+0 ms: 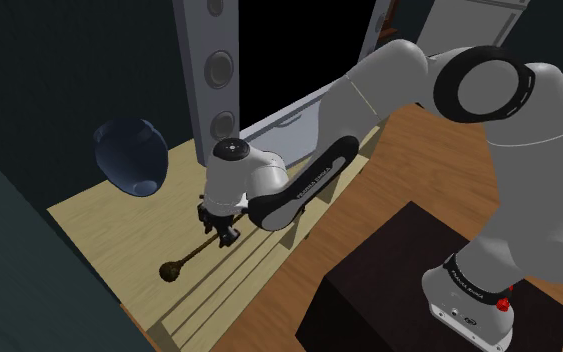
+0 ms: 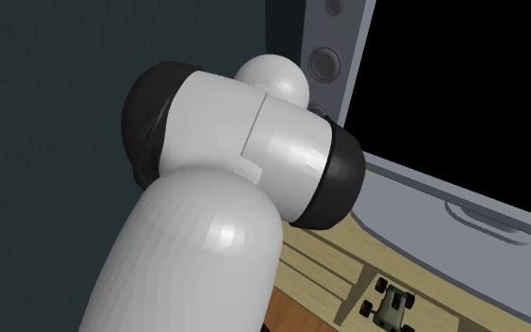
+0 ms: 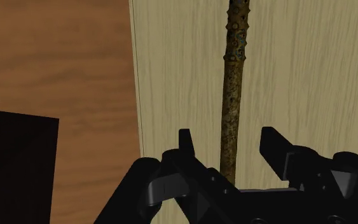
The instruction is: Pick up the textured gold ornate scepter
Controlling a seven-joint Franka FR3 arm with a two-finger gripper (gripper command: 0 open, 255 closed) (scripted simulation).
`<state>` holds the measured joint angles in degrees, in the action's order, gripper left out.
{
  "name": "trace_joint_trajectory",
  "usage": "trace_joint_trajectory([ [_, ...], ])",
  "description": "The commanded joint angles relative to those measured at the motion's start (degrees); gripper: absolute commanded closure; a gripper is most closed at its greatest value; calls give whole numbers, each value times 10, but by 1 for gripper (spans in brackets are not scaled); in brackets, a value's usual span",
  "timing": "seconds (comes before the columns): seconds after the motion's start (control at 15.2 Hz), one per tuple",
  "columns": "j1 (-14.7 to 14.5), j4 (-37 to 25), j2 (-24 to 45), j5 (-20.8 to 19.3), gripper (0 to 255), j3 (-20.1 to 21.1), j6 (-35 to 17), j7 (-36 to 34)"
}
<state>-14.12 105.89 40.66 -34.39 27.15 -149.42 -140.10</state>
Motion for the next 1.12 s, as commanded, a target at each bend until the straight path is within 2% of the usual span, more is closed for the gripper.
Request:
trace_joint_trajectory([
  [0.0,0,-1,3,-1,255,-2,-2,0],
  [0.46,0,-1,3,-1,255,-2,-2,-1],
  [1.06,25,10,-47,33,255,33,38,23],
])
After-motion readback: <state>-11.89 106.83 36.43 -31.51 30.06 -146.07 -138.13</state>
